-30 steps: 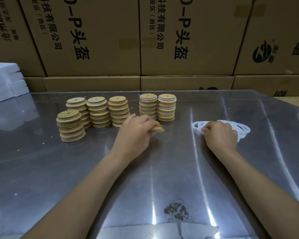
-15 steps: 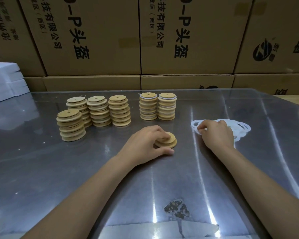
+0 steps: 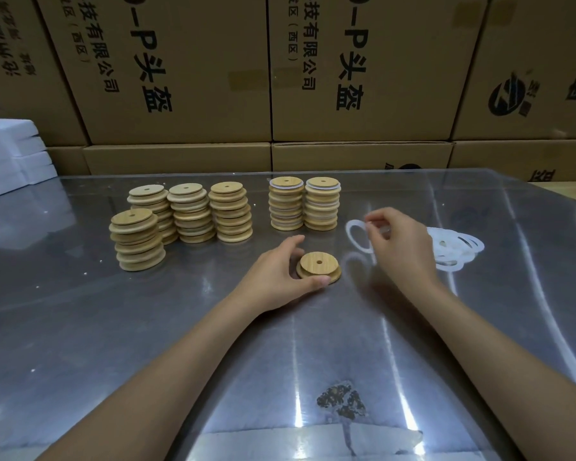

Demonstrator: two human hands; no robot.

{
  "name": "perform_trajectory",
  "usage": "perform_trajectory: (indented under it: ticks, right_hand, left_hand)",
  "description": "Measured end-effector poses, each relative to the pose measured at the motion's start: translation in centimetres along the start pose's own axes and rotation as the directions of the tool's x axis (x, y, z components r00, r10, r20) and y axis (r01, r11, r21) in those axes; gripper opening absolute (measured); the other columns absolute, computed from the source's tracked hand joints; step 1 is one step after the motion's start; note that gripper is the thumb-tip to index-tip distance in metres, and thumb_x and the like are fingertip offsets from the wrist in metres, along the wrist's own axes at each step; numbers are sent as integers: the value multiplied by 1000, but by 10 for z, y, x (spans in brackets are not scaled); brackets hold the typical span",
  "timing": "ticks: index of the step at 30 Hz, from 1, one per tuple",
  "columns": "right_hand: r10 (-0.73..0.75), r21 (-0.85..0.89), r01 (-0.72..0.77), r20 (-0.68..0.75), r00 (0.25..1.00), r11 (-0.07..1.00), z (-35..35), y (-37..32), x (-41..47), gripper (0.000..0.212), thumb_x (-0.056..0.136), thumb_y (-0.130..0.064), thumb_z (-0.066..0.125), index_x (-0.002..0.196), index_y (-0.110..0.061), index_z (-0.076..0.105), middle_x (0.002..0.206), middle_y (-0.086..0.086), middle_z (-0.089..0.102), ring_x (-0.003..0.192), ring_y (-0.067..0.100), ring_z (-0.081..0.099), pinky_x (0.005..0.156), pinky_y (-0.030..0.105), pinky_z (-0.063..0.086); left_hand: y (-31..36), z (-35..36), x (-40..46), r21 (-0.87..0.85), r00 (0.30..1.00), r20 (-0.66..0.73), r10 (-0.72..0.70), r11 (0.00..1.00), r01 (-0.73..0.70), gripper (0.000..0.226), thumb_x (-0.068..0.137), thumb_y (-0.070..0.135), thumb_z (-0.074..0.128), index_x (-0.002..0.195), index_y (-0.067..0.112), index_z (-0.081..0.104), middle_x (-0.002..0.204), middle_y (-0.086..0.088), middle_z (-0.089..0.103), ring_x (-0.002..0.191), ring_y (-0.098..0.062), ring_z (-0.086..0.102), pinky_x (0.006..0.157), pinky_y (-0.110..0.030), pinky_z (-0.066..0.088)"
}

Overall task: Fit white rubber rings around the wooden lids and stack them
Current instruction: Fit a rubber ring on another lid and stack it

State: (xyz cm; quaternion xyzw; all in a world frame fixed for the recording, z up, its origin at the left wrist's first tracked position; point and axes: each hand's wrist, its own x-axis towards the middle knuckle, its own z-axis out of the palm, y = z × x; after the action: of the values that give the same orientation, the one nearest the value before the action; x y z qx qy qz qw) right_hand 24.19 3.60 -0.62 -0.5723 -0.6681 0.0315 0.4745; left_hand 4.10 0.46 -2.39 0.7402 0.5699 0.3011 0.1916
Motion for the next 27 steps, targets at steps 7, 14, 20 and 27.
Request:
perform_trajectory:
  ticks: [7, 14, 20, 27]
  right_hand:
    - [-346, 137, 322, 216, 913, 937, 16, -27, -18, 15, 82, -21, 69, 96, -25, 68, 79, -19, 62, 67, 6, 60, 70, 34, 52]
    - [-295, 172, 248, 362, 884, 953, 16, -23, -20, 12, 79, -31, 67, 88, -38, 63, 71, -28, 63, 65, -1, 57, 60, 23, 44]
    - [-72, 10, 74, 405, 911, 997, 21, -12, -15, 38, 89, -40, 59, 123, -23, 57, 121, -10, 60, 104, 11, 54, 80, 25, 38]
    - [-14, 318, -138, 432, 902, 938, 21, -14, -14, 17, 88, -26, 65, 102, -18, 65, 94, -3, 69, 90, 15, 65, 77, 31, 53]
  left_hand:
    - [-2, 4, 2, -57, 1000, -12, 11, 998, -12, 95, 74, 40, 78, 148, 20, 23, 132, 7, 58, 125, -9, 47, 94, -17, 34]
    - [-5, 5, 3, -124, 998, -36, 44, 991, -48, 94, 72, 38, 79, 147, 17, 27, 119, 13, 61, 113, -4, 54, 82, -7, 35]
    - [-7, 5, 5, -129, 990, -45, 131, 982, -136, 92, 71, 32, 82, 145, 21, 30, 113, 14, 58, 112, -4, 56, 88, -6, 41]
    - [-3, 3, 3, 4, 910, -165, 380, 923, -385, 87, 71, 25, 82, 144, 21, 33, 123, 9, 52, 109, 1, 50, 93, -18, 43]
